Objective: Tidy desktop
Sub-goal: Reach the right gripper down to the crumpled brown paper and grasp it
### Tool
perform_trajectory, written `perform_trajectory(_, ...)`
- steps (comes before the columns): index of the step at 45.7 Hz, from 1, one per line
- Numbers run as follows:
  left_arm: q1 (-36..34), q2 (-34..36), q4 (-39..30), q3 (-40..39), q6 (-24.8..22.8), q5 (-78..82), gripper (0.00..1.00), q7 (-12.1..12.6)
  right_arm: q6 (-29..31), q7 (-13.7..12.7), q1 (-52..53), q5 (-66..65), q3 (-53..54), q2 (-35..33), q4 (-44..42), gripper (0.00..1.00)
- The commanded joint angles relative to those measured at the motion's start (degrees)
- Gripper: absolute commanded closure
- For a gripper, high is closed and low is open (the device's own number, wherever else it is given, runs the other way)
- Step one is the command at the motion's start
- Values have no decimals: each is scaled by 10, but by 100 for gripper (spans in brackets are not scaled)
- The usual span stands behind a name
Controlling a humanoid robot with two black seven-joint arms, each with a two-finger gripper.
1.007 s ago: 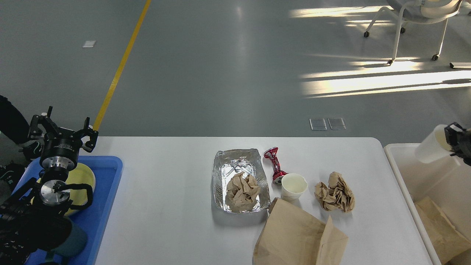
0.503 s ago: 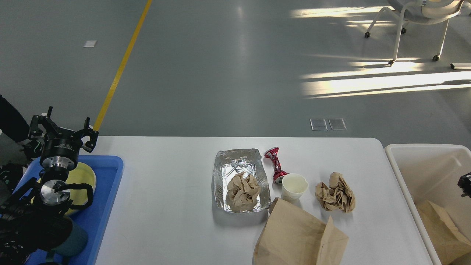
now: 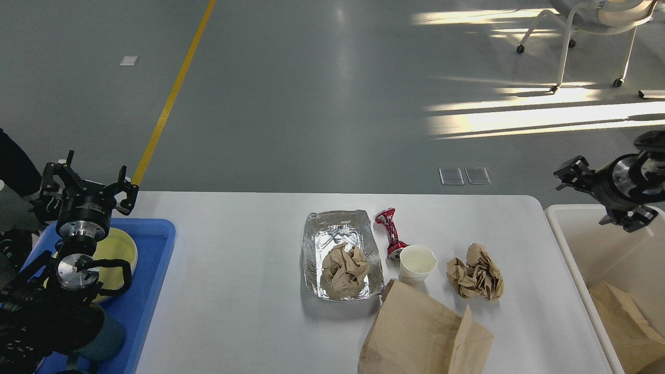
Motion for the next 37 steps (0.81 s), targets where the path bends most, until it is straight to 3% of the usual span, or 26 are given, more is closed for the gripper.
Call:
perform_trajectory(1,0,0,0,0,0,0,4,0,61,0,86,0,-38,48,77,0)
perform_trajectory(13,0,0,0,0,0,0,4,0,251,2,233,2,-30,58,147,0)
perform_trajectory(17,0,0,0,1,0,0,4,0,275,2,247,2,-29,62,147,0)
perform_trajectory(25,0,0,0,0,0,0,4,0,203,2,167,1,-29,63,139,0)
perform_trajectory(37,0,0,0,1,0,0,4,0,-18,2,-25,-5,-4,81,120,0)
